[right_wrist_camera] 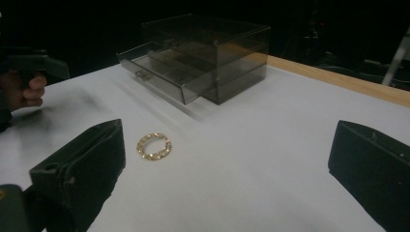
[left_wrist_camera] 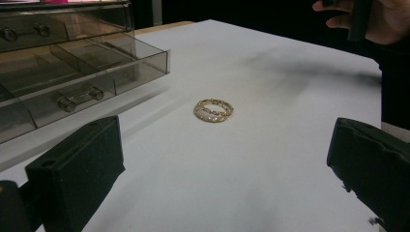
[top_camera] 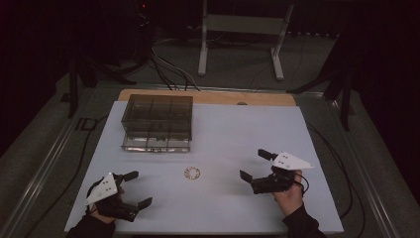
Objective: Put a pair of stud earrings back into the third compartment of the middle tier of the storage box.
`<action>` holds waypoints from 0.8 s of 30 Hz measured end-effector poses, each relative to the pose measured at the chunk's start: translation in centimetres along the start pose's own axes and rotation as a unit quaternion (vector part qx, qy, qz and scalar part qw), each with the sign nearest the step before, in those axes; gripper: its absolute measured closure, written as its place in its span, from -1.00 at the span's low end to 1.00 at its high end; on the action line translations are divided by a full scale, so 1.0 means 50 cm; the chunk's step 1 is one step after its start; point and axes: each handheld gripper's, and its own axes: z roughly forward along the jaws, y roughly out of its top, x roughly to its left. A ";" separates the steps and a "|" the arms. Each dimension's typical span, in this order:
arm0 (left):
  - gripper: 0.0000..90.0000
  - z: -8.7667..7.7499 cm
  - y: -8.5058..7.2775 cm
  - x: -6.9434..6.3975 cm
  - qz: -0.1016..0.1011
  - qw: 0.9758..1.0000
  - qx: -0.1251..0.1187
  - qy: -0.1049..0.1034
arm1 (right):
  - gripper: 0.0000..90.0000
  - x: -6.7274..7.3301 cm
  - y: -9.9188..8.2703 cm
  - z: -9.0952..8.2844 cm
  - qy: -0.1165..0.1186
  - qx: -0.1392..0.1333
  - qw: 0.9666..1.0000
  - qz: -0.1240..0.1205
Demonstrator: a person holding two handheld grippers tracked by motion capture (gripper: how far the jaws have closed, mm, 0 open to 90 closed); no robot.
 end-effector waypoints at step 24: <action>-0.99 0.005 0.000 -0.003 0.001 1.000 0.007 -0.012 | -1.00 0.054 0.041 0.138 0.063 0.028 0.997 -0.030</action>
